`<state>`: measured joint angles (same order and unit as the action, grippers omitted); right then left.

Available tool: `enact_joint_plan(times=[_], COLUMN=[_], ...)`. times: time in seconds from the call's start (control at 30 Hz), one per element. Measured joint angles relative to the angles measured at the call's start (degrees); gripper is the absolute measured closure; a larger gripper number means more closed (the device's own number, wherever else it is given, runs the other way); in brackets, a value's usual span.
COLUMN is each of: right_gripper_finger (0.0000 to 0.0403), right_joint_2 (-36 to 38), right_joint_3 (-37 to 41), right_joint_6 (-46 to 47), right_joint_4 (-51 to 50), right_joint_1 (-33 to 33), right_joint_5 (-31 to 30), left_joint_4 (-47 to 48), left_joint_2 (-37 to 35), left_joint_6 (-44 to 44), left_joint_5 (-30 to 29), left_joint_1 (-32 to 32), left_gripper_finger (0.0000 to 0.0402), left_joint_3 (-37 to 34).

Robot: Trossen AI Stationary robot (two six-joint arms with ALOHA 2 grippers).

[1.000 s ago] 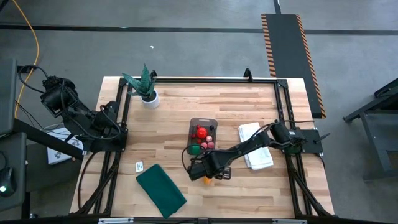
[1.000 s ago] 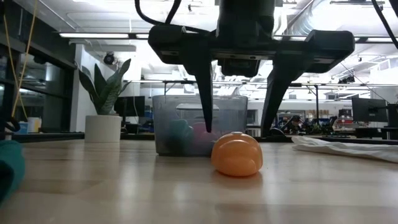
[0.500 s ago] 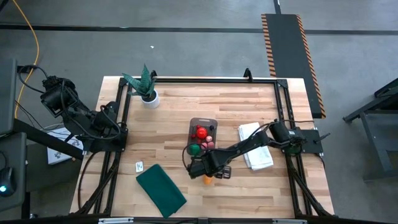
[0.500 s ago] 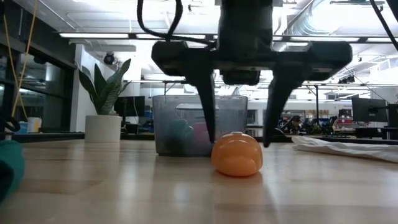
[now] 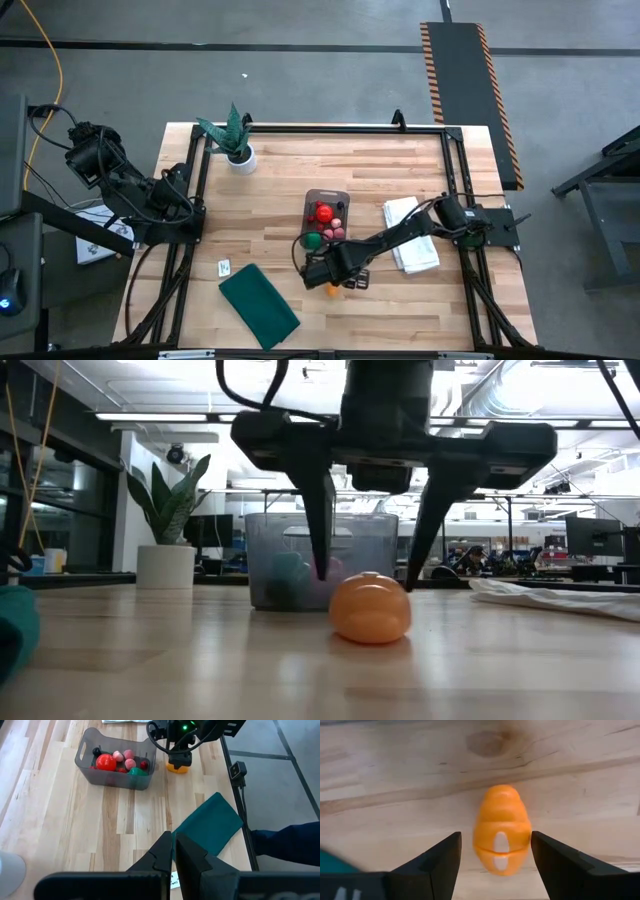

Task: Pick and placing Produce into tupperware
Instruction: Put the yellow squash into the transparent black bin

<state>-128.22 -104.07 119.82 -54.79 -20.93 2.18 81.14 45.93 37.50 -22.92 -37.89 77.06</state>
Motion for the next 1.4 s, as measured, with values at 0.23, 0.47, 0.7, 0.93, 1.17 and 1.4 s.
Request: enact_joint_plan(times=[0.23, 0.47, 0.7, 0.93, 1.17, 1.4], right_gripper_finger=[0.0171, 0.0171, 0.0171, 0.0171, 0.0171, 0.0171], right_joint_2=[-0.9, -1.9, -2.0, -2.0, -2.0, -2.0], right_joint_3=[0.0, 0.0, 0.0, 0.0, 0.0, 0.0], right_joint_6=[0.2, 0.2, 0.2, -0.2, -0.3, -0.2], right_joint_4=[-0.1, 0.7, 0.8, 0.6, 0.3, 0.3], right_joint_1=[-0.2, -0.3, -0.3, -0.3, -0.3, -0.3], right_joint_5=[1.4, 2.6, 2.7, 2.8, 2.8, 3.4], left_joint_4=[0.0, 0.0, 0.0, 0.0, 0.0, 0.0], left_joint_2=[0.0, 0.0, 0.0, 0.0, 0.0, 0.0], left_joint_6=[0.2, 0.2, 0.2, 0.2, 0.3, 0.3], left_joint_5=[0.0, 0.0, 0.0, 0.0, 0.0, 0.0], left_joint_1=[0.0, 0.0, 0.0, 0.0, 0.0, 0.0], left_gripper_finger=[0.0392, 0.0392, 0.0392, 0.0392, 0.0392, 0.0392], left_joint_3=[0.0, 0.0, 0.0, 0.0, 0.0, 0.0])
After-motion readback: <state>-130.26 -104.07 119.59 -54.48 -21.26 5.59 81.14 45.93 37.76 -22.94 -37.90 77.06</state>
